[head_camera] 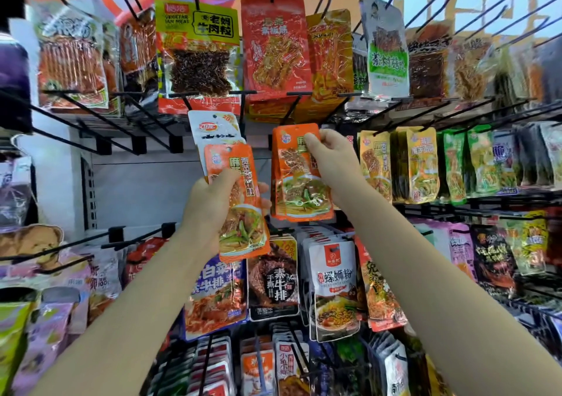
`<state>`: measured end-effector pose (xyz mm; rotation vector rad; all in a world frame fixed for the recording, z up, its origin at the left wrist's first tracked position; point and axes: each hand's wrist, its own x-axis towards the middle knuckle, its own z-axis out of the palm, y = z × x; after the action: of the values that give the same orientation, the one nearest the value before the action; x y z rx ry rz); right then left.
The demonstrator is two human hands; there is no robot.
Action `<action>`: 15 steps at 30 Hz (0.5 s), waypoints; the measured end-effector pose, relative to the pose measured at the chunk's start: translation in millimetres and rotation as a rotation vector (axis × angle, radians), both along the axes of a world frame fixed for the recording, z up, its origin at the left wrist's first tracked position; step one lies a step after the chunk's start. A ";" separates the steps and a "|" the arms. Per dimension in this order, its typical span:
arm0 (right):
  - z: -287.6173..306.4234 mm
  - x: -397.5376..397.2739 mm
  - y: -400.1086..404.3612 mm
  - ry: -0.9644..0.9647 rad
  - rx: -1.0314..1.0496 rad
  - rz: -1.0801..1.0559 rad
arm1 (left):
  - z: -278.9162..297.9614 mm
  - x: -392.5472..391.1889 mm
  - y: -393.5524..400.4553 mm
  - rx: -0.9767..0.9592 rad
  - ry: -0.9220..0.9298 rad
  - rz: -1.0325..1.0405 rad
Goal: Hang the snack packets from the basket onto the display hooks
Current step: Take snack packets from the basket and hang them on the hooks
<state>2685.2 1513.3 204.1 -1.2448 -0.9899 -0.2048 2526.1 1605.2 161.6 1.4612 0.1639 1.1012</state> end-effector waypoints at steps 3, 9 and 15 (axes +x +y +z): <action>5.4 2.0 4.0 0.030 0.025 0.013 | 0.1 -2.3 3.9 0.063 -0.008 0.011; 10.1 6.6 12.6 -0.008 0.053 -0.052 | -4.4 -2.4 14.6 0.069 -0.055 -0.007; 3.3 3.4 7.7 -0.288 0.212 -0.376 | -6.3 -0.1 19.9 0.049 -0.091 0.024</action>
<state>2688.6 1521.0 207.4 -1.2169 -0.9415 -0.7819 2526.0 1625.1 155.3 1.4530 0.0905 1.1960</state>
